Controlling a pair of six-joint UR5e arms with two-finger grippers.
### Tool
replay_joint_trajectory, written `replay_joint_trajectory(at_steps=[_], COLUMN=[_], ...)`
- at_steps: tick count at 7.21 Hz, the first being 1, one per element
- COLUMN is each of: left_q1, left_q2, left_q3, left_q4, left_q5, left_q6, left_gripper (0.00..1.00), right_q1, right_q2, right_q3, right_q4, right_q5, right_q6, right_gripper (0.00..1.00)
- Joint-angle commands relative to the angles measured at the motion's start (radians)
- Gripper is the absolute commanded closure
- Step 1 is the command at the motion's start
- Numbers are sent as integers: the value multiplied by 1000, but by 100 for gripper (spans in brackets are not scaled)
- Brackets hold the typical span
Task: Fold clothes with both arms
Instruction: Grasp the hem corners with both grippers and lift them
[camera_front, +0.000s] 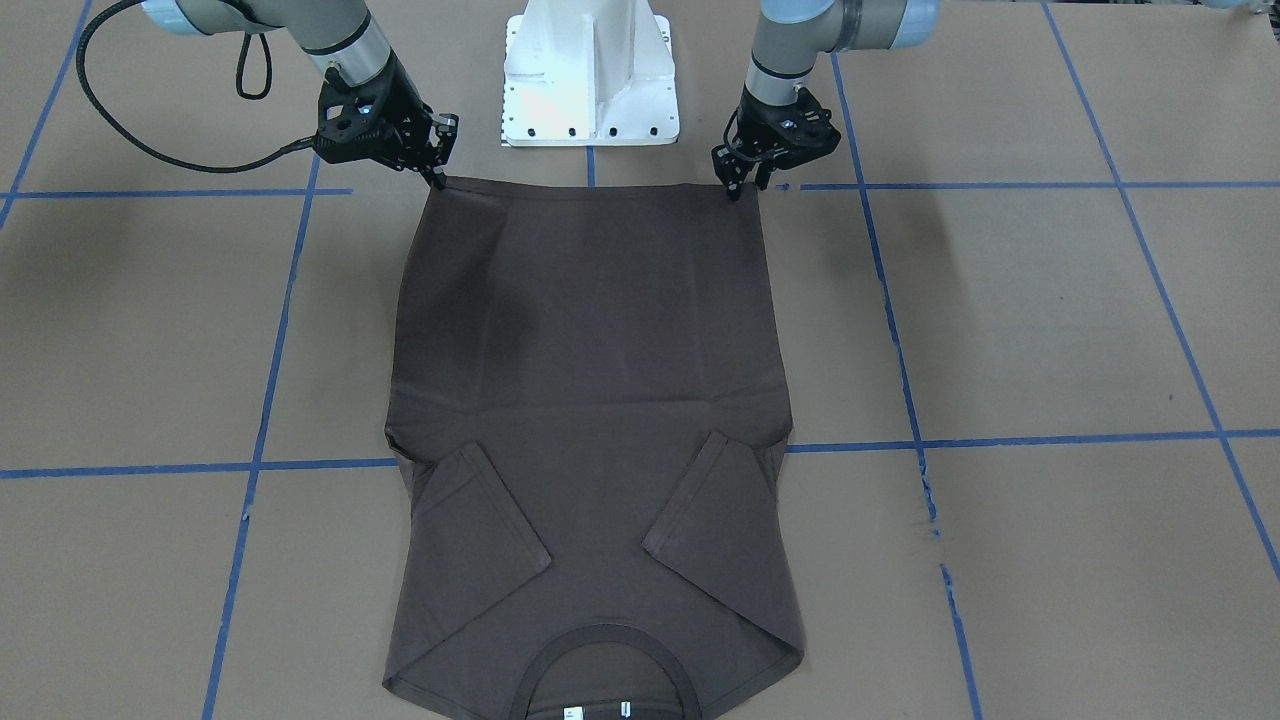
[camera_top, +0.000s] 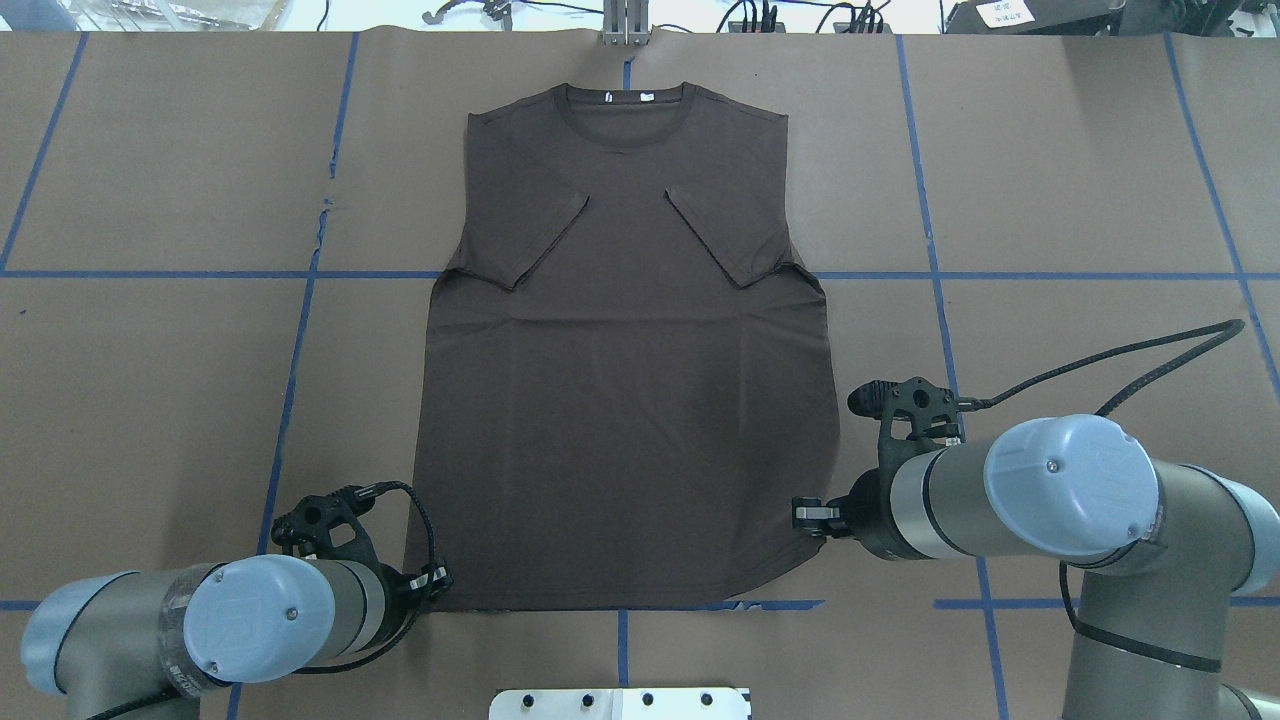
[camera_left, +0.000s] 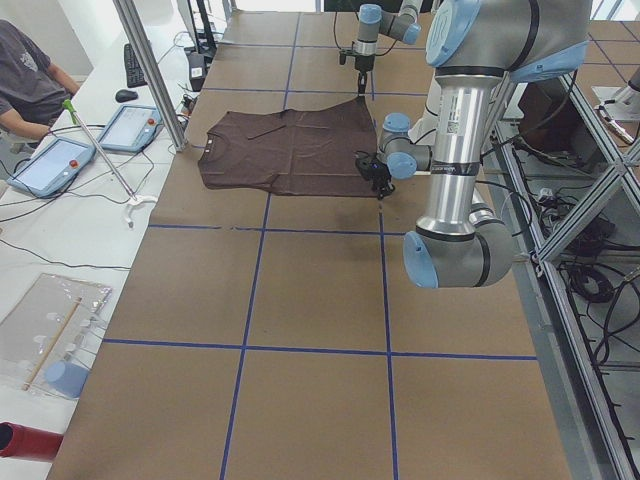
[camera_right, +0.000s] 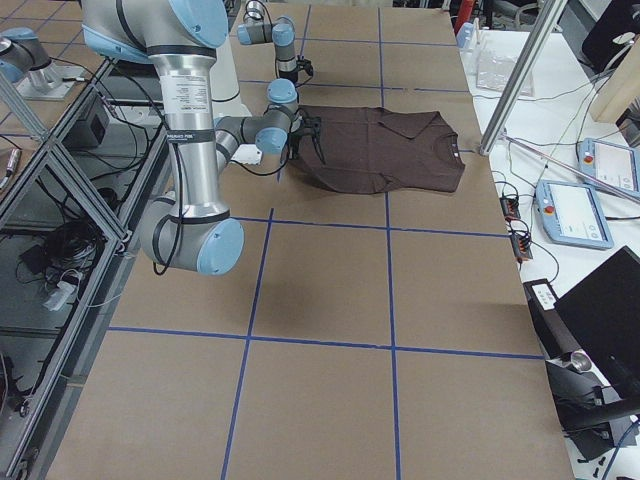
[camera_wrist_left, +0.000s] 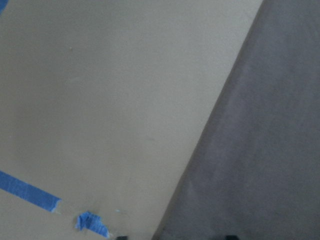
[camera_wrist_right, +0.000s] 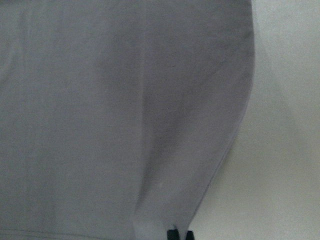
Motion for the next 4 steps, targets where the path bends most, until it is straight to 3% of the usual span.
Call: replay_joint_trajectory(at_steps=[1,2,4], left_q1=[0,0,-3], left_q2=[0,-1,-3], left_q3=[-1,-5,-35], left_q4=[0,2,8], left_q5=[0,0,0], left_q6=[0,0,2], left_gripper=[86,100,100], right_q1=[3,4,8], right_q2=[0,-2,-5], right_q3=[6,11,14], right_q4=[0,-2,-2], right_q5=[4,6,12], right_q6=[-1,1,-1], right_gripper=[100,100,100])
